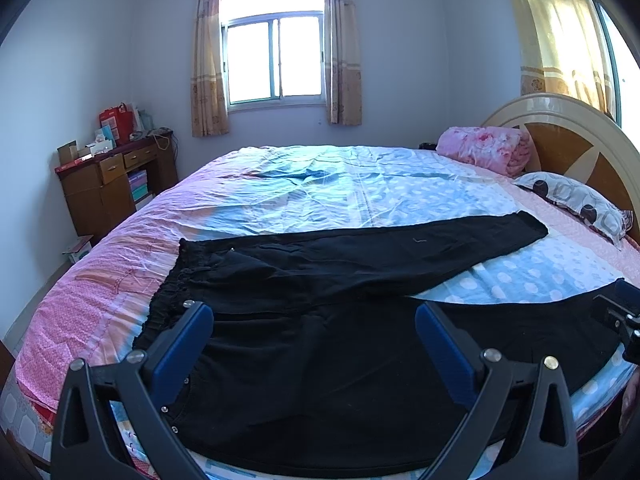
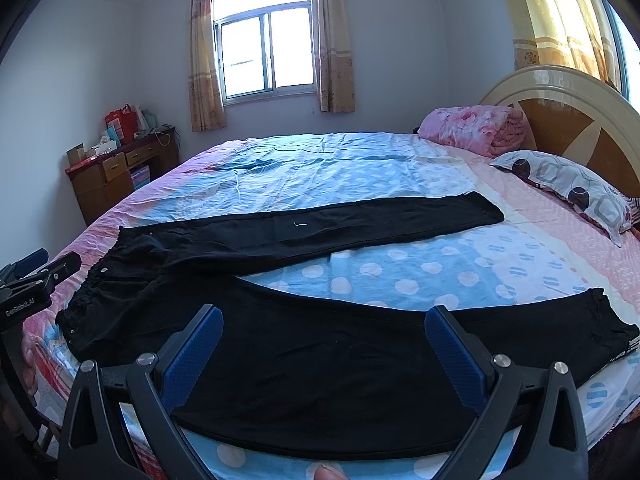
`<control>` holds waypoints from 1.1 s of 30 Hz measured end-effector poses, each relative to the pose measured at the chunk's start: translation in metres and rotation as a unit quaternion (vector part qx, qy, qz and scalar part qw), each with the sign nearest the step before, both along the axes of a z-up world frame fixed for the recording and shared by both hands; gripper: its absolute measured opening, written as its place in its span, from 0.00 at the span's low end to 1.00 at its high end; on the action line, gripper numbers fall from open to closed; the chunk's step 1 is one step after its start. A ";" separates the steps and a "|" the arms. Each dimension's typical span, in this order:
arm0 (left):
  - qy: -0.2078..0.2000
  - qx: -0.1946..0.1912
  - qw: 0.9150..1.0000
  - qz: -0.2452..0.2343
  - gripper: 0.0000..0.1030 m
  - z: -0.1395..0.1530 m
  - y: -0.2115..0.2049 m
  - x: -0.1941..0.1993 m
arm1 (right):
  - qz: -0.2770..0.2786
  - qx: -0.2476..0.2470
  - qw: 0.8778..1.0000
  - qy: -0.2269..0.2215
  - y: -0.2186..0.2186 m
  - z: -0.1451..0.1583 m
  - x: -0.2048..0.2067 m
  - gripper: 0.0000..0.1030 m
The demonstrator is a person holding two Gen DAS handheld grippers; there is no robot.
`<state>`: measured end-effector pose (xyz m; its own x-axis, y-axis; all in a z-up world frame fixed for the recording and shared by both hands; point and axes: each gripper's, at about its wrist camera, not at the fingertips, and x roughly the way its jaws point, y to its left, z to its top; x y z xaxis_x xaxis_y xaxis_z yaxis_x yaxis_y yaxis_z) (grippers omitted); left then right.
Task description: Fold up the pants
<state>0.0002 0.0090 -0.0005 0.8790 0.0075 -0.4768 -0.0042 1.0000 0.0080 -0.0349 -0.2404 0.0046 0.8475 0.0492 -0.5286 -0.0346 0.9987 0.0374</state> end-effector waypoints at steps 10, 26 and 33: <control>0.001 0.001 1.000 -0.001 1.00 -0.001 -0.001 0.000 | -0.005 0.002 1.000 0.008 -0.004 -0.004 0.002 0.99; 0.027 0.009 0.999 -0.015 1.00 -0.020 -0.009 0.019 | -0.013 0.010 0.999 0.030 -0.016 -0.018 0.017 0.99; 0.064 0.051 0.997 -0.010 1.00 -0.032 0.015 0.067 | 0.007 -0.015 0.998 0.060 -0.044 -0.011 0.052 0.99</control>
